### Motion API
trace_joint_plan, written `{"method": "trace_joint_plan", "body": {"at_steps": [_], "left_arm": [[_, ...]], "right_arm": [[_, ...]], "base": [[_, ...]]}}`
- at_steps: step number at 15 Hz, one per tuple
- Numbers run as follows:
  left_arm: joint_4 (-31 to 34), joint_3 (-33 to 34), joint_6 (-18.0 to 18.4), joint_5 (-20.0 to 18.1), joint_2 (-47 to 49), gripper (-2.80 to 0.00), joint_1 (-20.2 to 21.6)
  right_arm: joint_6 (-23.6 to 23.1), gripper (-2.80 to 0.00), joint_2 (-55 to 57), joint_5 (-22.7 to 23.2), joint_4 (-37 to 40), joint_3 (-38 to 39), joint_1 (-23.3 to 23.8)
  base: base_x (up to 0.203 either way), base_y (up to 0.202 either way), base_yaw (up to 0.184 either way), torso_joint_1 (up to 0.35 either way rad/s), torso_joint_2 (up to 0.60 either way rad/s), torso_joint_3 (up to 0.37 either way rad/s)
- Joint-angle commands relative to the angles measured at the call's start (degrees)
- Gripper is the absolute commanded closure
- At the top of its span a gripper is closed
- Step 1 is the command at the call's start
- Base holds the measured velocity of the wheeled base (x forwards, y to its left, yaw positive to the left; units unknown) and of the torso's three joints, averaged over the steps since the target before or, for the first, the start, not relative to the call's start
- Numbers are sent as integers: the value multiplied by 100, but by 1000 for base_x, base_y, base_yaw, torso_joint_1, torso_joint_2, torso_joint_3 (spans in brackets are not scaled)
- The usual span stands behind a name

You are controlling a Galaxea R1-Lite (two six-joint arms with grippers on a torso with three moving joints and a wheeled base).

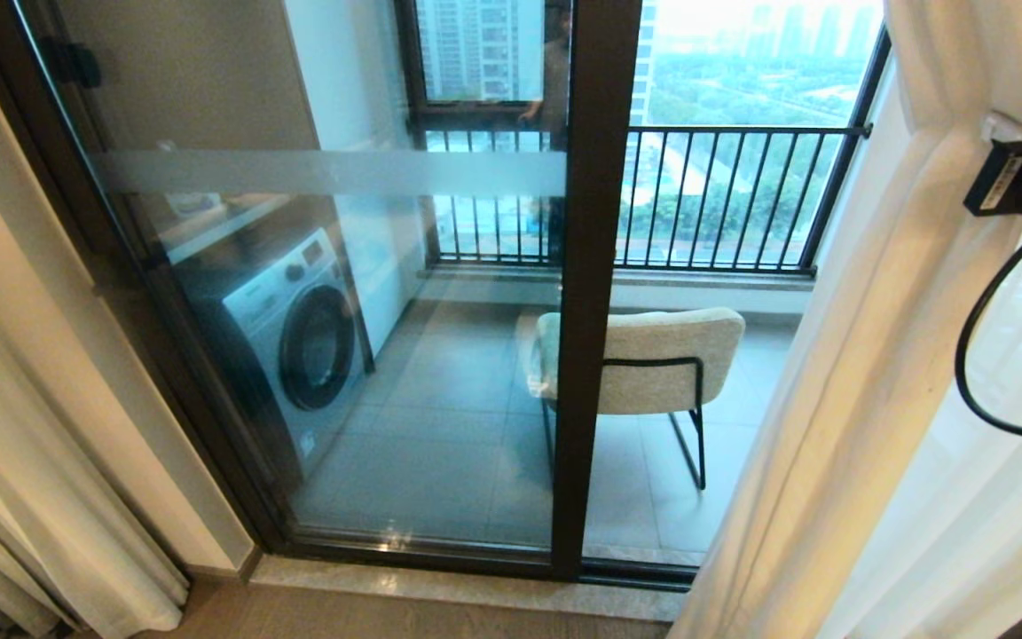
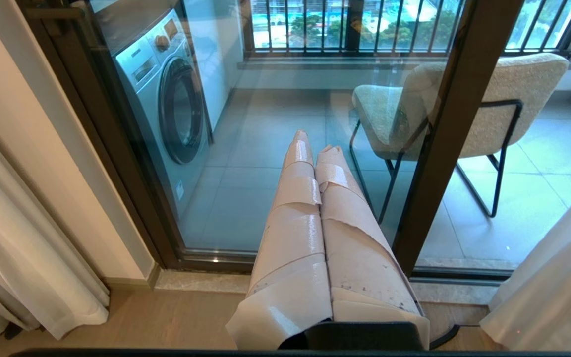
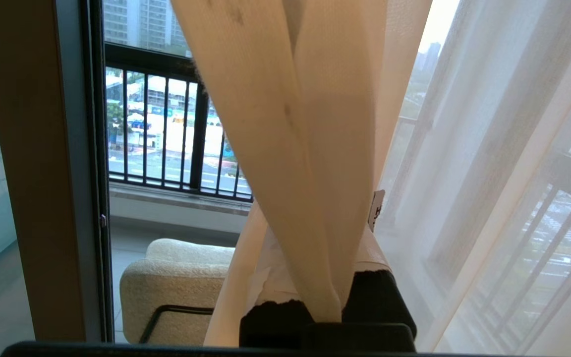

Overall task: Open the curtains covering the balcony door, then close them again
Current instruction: Pull the inner curtains open on both sides

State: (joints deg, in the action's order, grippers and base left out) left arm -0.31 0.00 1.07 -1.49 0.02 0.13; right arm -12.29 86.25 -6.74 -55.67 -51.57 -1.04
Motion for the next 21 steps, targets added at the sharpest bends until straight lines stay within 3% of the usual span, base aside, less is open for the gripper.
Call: {"method": "trace_joint_plan", "body": {"at_steps": [1, 14, 21], "left_arm": [[-4, 0, -2, -1, -2, 0, 4], [-4, 0, -2, -1, -2, 0, 4], [-4, 0, -2, -1, -2, 0, 4]], "right_arm": [[-10, 0, 6, -3, -31, 15, -2], [16, 0, 6, -11, -31, 24, 7], [16, 0, 6, -3, -31, 25, 7]], "base": [[0, 0, 0, 0, 0, 0], [0, 0, 0, 0, 0, 0], [0, -159, 7, 2, 1, 2]]}}
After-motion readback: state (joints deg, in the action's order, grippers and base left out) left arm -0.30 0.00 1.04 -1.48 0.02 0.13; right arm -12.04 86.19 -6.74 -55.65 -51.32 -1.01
